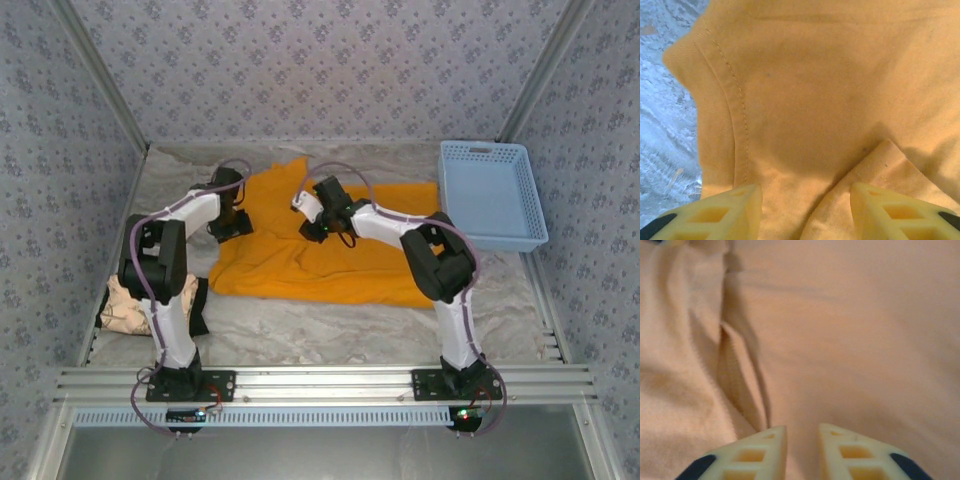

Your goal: Fold the inside-out t-shirt

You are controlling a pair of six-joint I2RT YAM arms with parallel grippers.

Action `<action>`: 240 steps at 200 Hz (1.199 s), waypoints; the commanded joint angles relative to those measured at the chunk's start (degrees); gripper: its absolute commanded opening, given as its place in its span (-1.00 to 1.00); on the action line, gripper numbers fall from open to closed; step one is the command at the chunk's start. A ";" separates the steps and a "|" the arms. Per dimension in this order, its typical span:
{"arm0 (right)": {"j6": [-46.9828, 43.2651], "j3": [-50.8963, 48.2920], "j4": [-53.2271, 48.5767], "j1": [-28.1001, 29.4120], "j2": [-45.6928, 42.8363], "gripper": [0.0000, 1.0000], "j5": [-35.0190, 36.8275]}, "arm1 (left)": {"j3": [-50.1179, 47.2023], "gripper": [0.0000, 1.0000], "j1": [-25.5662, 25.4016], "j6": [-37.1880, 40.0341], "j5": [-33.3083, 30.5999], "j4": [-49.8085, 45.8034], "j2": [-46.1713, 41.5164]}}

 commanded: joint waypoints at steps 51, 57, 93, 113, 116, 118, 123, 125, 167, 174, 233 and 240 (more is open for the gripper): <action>26.91 -9.87 -8.89 -6.15 -23.46 -0.31 27.98 | -4.15 0.15 -8.02 -6.06 5.00 -6.23 -15.43; 29.54 -12.30 -9.78 -6.67 -25.72 -0.31 28.77 | -5.66 0.15 -9.33 -6.89 5.47 -5.70 -15.70; 40.26 -31.02 -14.30 -6.22 -41.02 -0.04 34.42 | -15.76 0.10 -11.72 -12.78 4.14 -0.78 -16.87; 46.54 -37.34 -20.10 -3.57 -47.83 0.10 34.87 | -19.38 0.10 -12.19 -13.36 5.45 0.82 -15.51; 47.71 -38.17 -21.21 -3.31 -48.75 0.11 34.48 | -19.51 0.10 -12.24 -13.10 5.46 0.67 -15.09; 48.34 -38.72 -21.71 -3.16 -49.34 0.11 34.15 | -19.71 0.10 -12.25 -12.89 5.45 0.55 -14.88; 50.11 -40.18 -22.69 -2.59 -50.73 0.15 33.13 | -20.03 0.10 -12.23 -12.38 5.07 0.24 -14.30; 50.85 -40.83 -22.78 -2.46 -51.31 0.17 32.59 | -20.17 0.10 -12.24 -12.18 4.68 0.02 -14.11; 61.26 -53.46 -20.53 -5.32 -60.09 0.07 20.35 | -22.61 0.12 -9.98 -11.59 -0.12 -0.80 -13.23; 61.94 -55.11 -19.85 -6.18 -60.69 0.05 19.89 | -22.85 0.14 -9.31 -11.74 -0.03 -0.82 -13.31; 63.95 -56.24 -25.73 -7.61 -56.41 0.03 22.61 | -24.17 0.36 -8.38 -9.59 0.51 -0.27 -15.70; 65.80 -56.02 -27.64 -6.73 -57.02 0.01 24.21 | -24.54 0.37 -8.31 -9.07 0.82 -0.39 -16.25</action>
